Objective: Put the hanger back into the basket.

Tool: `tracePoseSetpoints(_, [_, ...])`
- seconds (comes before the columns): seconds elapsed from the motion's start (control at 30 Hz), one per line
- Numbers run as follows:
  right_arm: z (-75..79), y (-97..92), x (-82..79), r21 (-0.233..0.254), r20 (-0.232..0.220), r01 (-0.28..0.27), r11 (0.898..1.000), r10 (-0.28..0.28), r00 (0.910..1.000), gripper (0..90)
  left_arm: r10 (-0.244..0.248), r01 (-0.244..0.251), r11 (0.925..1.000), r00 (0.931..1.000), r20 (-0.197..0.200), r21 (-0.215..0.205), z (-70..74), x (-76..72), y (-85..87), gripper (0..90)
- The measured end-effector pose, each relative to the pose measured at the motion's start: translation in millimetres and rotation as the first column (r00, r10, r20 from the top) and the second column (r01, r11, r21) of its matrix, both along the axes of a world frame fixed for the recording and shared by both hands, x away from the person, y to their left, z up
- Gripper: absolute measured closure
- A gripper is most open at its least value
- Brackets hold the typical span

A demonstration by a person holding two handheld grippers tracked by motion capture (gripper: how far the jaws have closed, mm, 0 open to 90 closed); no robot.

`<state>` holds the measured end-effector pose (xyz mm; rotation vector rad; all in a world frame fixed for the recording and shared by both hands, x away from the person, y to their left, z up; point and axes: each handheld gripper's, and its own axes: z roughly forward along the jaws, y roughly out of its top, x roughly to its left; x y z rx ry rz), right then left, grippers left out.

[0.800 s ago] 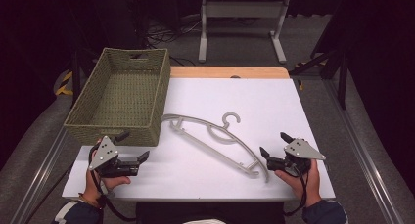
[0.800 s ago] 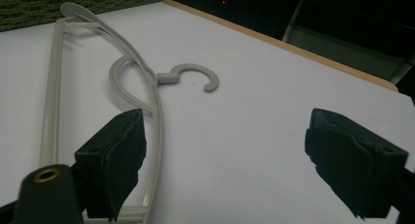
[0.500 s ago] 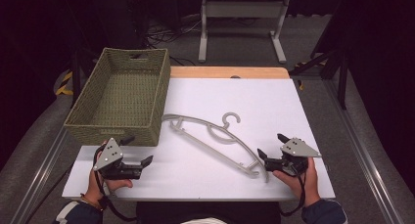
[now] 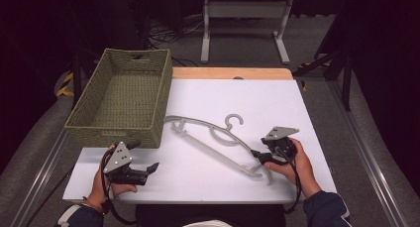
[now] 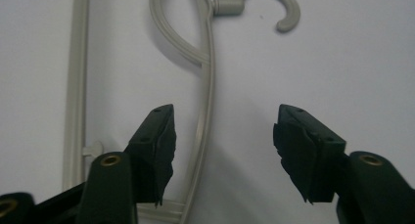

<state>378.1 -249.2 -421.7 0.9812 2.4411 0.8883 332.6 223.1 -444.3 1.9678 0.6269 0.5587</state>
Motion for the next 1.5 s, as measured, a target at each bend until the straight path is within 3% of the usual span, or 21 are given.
tracePoseSetpoints(0.13, [-4.7,8.7,11.2,-0.011,-0.118,-0.008,1.0,0.006,0.993,52.8,-0.002,0.002,1.0,1.0,-0.007,-0.008,-0.4,-0.5,1.8,6.2])
tracePoseSetpoints(0.2, [-11.1,12.9,14.0,-0.027,-0.198,-0.007,1.0,0.002,0.9803,58.9,-0.002,0.002,0.9999,0.9999,-0.015,-0.011,-0.9,0.0,3.0,6.6])
tracePoseSetpoints(0.37, [-12.7,16.3,16.6,-0.065,-0.219,0.004,0.998,-0.019,0.9756,65.8,-0.02,0.02,0.9998,0.9995,-0.023,-0.004,-1.5,1.0,2.0,6.7])
tracePoseSetpoints(0.53, [-9.2,28.1,21.9,-0.152,-0.227,-0.034,0.988,-0.001,0.974,76.2,-0.022,0.022,0.9998,0.9994,-0.027,0.001,-1.8,2.1,-0.6,8.2])
tracePoseSetpoints(0.7, [-8.3,30.0,24.8,-0.16,-0.239,-0.039,0.986,0.0,0.971,78.2,-0.013,0.014,0.9996,0.9996,-0.027,0.023,-2.6,2.1,-5.5,8.7])
tracePoseSetpoints(0.87, [-9.5,25.5,23.6,-0.125,-0.218,-0.032,0.992,0.004,0.976,78.9,-0.019,0.02,0.9989,0.9993,-0.031,0.042,-3.3,2.8,-11.4,9.1])
tracePoseSetpoints(0.97, [-9.0,22.2,25.2,-0.173,-0.149,0.02,0.985,-0.046,0.9877,83.1,-0.033,0.035,0.9983,0.9985,-0.043,0.046,-4.7,3.5,-13.4,9.4])
tracePoseSetpoints(1.07, [-10.8,13.7,28.5,-0.126,-0.154,0.027,0.992,-0.046,0.987,83.2,-0.035,0.037,0.9983,0.9984,-0.044,0.044,-4.7,4.2,-13.3,9.7])
tracePoseSetpoints(1.13, [-11.2,14.0,27.5,-0.131,-0.138,0.024,0.991,-0.042,0.9895,83.2,-0.036,0.038,0.9985,0.9983,-0.045,0.04,-4.5,4.0,-13.3,9.8])
tracePoseSetpoints(1.17, [-9.0,15.0,25.4,-0.144,-0.092,0.03,0.989,-0.044,0.9948,83.3,-0.038,0.039,0.9984,0.9985,-0.04,0.04,-3.9,3.4,-13.5,9.9])
tracePoseSetpoints(1.23, [-7.7,14.5,24.8,-0.14,-0.078,0.025,0.99,-0.036,0.9963,83.3,-0.039,0.041,0.9985,0.9985,-0.038,0.038,-3.6,2.8,-13.6,9.9])
tracePoseSetpoints(1.3, [-2.3,11.7,20.9,-0.134,-0.016,0.044,0.99,-0.046,0.9988,83.2,-0.042,0.043,0.9984,0.9985,-0.033,0.035,-2.6,2.3,-14.1,10.2])
tracePoseSetpoints(1.33, [-2.3,11.7,20.9,-0.134,-0.016,0.044,0.99,-0.046,0.9988,83.2,-0.041,0.042,0.9986,0.9987,-0.031,0.033,-2.2,2.3,-14.4,10.2])
tracePoseSetpoints(1.5, [5.3,2.4,15.7,-0.099,0.082,0.073,0.992,-0.065,0.9945,83.2,-0.052,0.053,0.9979,0.9984,-0.021,0.037,-1.3,1.8,-18.5,10.1])
